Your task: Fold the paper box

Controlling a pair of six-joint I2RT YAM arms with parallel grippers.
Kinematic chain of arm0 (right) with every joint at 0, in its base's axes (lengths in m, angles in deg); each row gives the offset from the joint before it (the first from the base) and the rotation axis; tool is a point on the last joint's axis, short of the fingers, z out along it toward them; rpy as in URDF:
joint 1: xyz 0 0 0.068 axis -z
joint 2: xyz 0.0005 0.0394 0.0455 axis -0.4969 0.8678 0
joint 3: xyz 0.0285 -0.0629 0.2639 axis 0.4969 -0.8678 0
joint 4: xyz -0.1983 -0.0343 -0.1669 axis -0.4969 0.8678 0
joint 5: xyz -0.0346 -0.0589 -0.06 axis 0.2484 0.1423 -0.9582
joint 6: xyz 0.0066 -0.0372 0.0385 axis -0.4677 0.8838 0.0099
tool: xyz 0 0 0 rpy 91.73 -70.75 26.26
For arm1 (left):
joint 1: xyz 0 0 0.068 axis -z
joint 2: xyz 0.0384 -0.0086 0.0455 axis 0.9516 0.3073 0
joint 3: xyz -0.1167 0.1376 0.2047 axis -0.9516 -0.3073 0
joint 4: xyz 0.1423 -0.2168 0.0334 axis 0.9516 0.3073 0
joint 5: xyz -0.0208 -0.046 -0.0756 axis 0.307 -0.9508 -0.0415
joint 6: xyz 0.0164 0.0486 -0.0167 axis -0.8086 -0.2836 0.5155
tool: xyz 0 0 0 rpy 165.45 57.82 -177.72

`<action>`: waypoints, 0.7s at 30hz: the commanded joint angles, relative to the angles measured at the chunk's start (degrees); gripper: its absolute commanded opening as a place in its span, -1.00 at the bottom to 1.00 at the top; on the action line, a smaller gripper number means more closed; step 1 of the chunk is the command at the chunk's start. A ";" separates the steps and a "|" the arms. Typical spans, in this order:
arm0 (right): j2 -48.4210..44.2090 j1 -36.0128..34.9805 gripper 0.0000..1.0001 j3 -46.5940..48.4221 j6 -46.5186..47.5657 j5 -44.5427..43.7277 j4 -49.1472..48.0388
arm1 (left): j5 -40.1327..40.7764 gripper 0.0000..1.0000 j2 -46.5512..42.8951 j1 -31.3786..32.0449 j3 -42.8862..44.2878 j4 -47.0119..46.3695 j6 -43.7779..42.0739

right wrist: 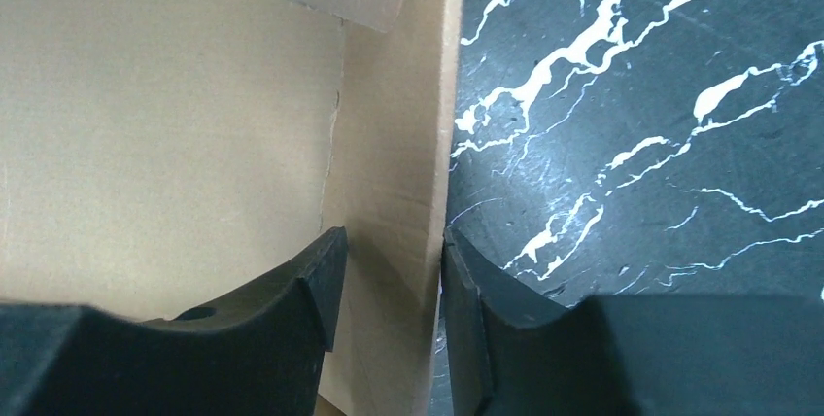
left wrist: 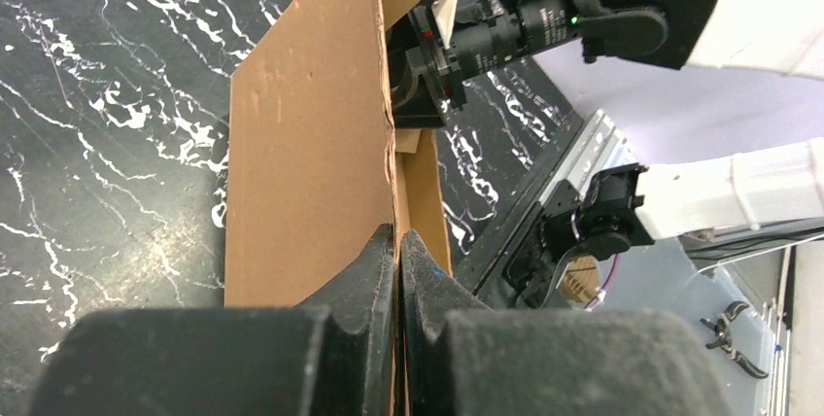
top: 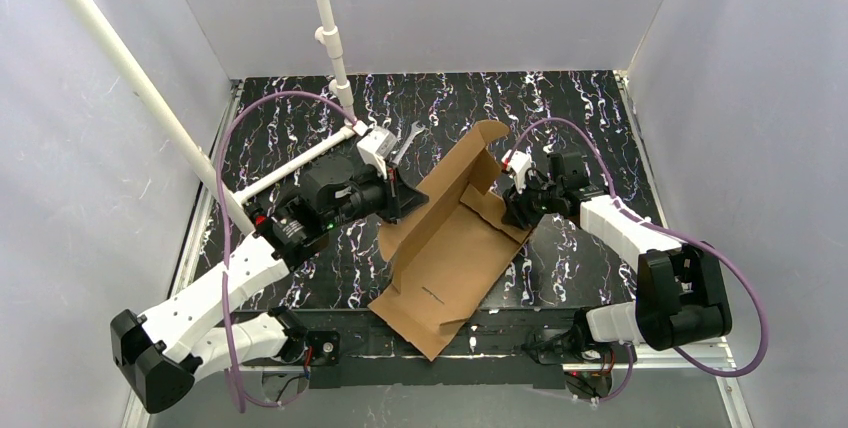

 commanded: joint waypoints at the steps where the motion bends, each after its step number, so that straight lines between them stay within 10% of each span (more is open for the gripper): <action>1: -0.29 -0.05 -0.06 -0.80 -1.34 -1.56 -3.73 | 1.20 -1.00 -3.54 -0.53 -3.11 -6.94 4.58; 7: 0.39 -0.05 -0.38 -0.86 -1.79 -1.24 -3.76 | 2.25 -1.00 -4.19 -0.50 -6.55 -11.36 12.51; 21: 0.04 -4.26 -0.20 -1.10 3.05 -4.97 -5.82 | 3.17 -0.91 -0.66 -0.54 -4.85 -8.11 9.83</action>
